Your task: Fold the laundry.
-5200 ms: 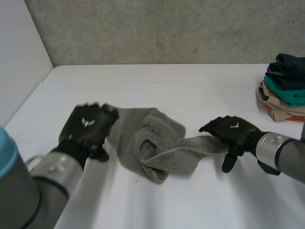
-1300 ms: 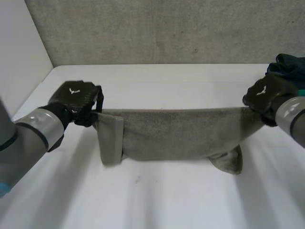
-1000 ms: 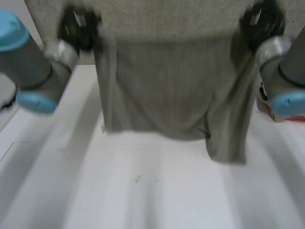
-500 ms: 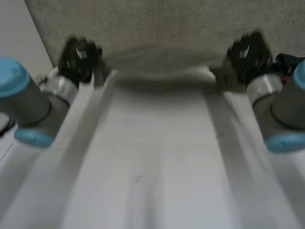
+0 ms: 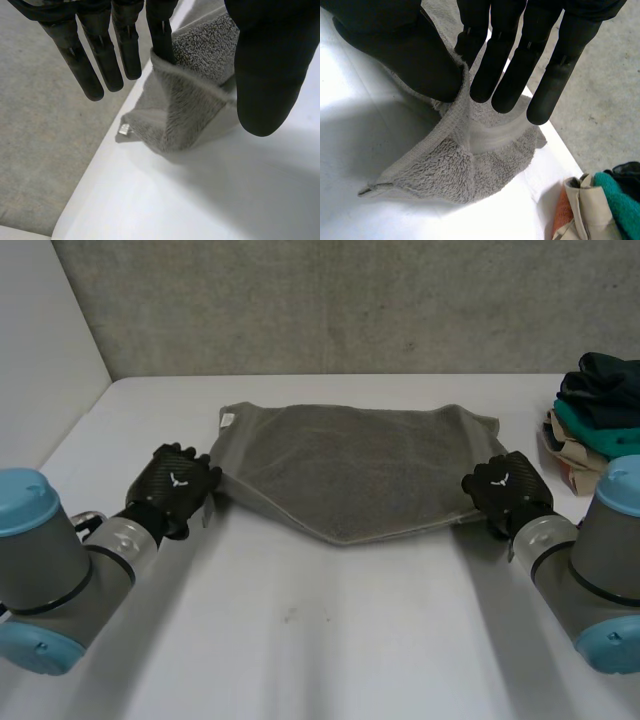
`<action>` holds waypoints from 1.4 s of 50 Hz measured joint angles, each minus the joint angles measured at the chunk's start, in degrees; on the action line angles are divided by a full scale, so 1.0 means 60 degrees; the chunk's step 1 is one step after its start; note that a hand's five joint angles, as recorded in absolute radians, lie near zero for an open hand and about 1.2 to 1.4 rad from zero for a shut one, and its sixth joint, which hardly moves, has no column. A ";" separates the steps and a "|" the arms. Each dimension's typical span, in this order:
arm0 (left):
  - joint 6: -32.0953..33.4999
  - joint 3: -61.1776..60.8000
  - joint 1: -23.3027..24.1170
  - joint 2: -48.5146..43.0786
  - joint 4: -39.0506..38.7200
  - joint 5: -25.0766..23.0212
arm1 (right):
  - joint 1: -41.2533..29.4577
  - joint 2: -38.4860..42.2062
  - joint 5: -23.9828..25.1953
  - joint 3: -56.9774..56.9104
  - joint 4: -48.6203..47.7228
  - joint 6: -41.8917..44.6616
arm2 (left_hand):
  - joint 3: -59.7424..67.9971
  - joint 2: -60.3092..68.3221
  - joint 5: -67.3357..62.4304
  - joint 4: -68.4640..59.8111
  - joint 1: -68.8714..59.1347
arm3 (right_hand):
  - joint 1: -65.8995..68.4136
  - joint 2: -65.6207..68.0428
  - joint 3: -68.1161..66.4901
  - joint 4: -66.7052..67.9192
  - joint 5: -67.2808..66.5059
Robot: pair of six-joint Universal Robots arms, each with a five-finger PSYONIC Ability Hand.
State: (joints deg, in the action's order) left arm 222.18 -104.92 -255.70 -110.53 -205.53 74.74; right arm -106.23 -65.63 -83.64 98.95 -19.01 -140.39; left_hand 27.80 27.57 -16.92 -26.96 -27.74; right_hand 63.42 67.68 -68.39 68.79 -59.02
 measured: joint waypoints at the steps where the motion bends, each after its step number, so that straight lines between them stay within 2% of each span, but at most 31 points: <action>1: -0.0088 -0.0026 0.0002 0.0058 0.0003 0.0003 | 0.0017 -0.0022 0.0007 0.0021 0.0010 -0.0042 | -0.0018 -0.0011 0.0020 0.0032 0.0000 | 0.0001 0.0000 0.0000 -0.0001 -0.0002; 6: -0.1602 -0.0181 0.0071 0.0448 0.0006 0.0038 | 0.0087 -0.0109 0.0108 0.0150 0.0055 -0.0394 | -0.0218 -0.0180 0.0243 0.0233 0.0001 | 0.0001 0.0000 0.0000 0.0000 -0.0002; 11: -0.3875 -0.0006 0.0122 0.0507 0.0007 0.0068 | 0.0083 -0.0108 0.0184 0.0185 0.0056 -0.0537 | -0.0081 -0.0041 0.0009 0.0023 -0.0070 | 0.0000 0.0000 0.0000 0.0000 0.0000; 12: -0.4010 0.0012 0.0123 0.0506 0.0008 0.0068 | 0.0081 -0.0104 0.0195 0.0189 0.0055 -0.0552 | -0.0081 -0.0041 0.0009 0.0023 -0.0070 | 0.0001 0.0000 0.0000 -0.0001 -0.0002; 15: -0.5542 0.0268 0.0137 0.0487 0.0059 0.0066 | 0.0073 -0.0089 0.0217 0.0193 0.0052 -0.0568 | 0.0765 0.0809 -0.0949 -0.0936 -0.0828 | 0.0000 0.0000 0.0000 -0.0001 -0.0002; 20: -0.6529 0.0532 0.0141 0.0507 0.0247 0.0085 | 0.0070 -0.0079 0.0220 0.0204 0.0049 -0.0561 | 0.1303 0.1357 -0.1466 -0.1473 -0.1368 | 0.0001 0.0000 0.0000 0.0000 -0.0002; 30: -0.6427 0.0706 0.0190 0.0341 0.0650 0.0625 | 0.0089 -0.0077 0.0229 0.0210 0.0049 -0.0539 | 0.0599 0.0616 -0.0623 -0.0654 -0.0573 | 0.0000 0.0000 0.0000 -0.0001 -0.0003; 41: -0.5061 0.0609 0.0309 -0.0721 0.0620 0.1929 | 0.0129 -0.0073 0.0212 0.0213 0.0049 -0.0545 | -0.0676 -0.0658 0.0686 0.0679 0.0566 | 0.0001 0.0000 0.0000 -0.0001 -0.0001; 46: -0.4384 0.0722 0.0231 -0.1144 0.0487 0.2097 | 0.0212 -0.0075 0.0202 0.0199 0.0049 -0.0548 | -0.0689 -0.0670 0.0702 0.0687 0.0566 | 0.0001 0.0000 0.0000 -0.0001 -0.0001; 52: -0.4098 0.1218 0.0053 -0.1758 0.0259 0.2080 | 0.0261 -0.0079 0.0200 0.0196 0.0054 -0.0536 | -0.0639 -0.0610 0.0553 0.0609 0.0527 | 0.0001 0.0000 0.0000 -0.0001 -0.0003; 54: -0.4087 0.1439 0.0000 -0.1974 0.0215 0.2060 | 0.0264 -0.0080 0.0199 0.0200 0.0057 -0.0536 | -0.0291 -0.0211 0.0123 0.0177 0.0285 | 0.0001 0.0000 0.0000 0.0000 -0.0003; 56: -0.4095 0.1733 -0.0044 -0.2242 0.0195 0.2039 | 0.0265 -0.0080 0.0200 0.0207 0.0060 -0.0539 | 0.1205 0.1245 -0.1263 -0.1253 -0.1353 | 0.0001 0.0000 0.0000 -0.0001 0.0000; 57: -0.4101 0.1894 -0.0060 -0.2376 0.0191 0.2033 | 0.0269 -0.0079 0.0200 0.0210 0.0061 -0.0542 | 0.1205 0.1245 -0.1263 -0.1253 -0.1353 | 0.0001 0.0000 0.0001 0.0000 -0.0002; 59: -0.4115 0.2202 -0.0080 -0.2628 0.0201 0.2021 | 0.0276 -0.0079 0.0200 0.0215 0.0067 -0.0548 | 0.3859 0.3932 -0.3970 -0.4022 -0.4373 | 0.0001 0.0000 0.0000 -0.0001 -0.0002; 62: -0.4125 0.2637 -0.0100 -0.2963 0.0243 0.2014 | 0.0292 -0.0090 0.0200 0.0212 0.0095 -0.0552 | 0.6117 0.6188 -0.6204 -0.6307 -0.6118 | 0.0001 0.0000 0.0000 -0.0001 0.0000; 66: -0.4108 0.2951 -0.0105 -0.3170 0.0348 0.2013 | 0.0310 -0.0152 0.0185 0.0151 0.0226 -0.0520 | 0.6692 0.6767 -0.6642 -0.6903 -0.6169 | 0.0001 0.0000 0.0000 -0.0001 -0.0001; 70: -0.3991 0.2855 -0.0082 -0.2756 0.0637 0.2022 | 0.0319 -0.0442 0.0155 -0.0046 0.0652 -0.0374 | 0.6716 0.6794 -0.6643 -0.6919 -0.6169 | 0.0001 0.0000 0.0000 -0.0001 -0.0003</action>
State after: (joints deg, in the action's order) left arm 198.23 -87.79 -256.20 -127.07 -201.71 86.88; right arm -104.31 -68.28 -82.72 98.68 -15.10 -142.63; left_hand 68.09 68.34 -56.78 -68.48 -64.75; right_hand 63.43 67.68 -68.39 68.79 -59.04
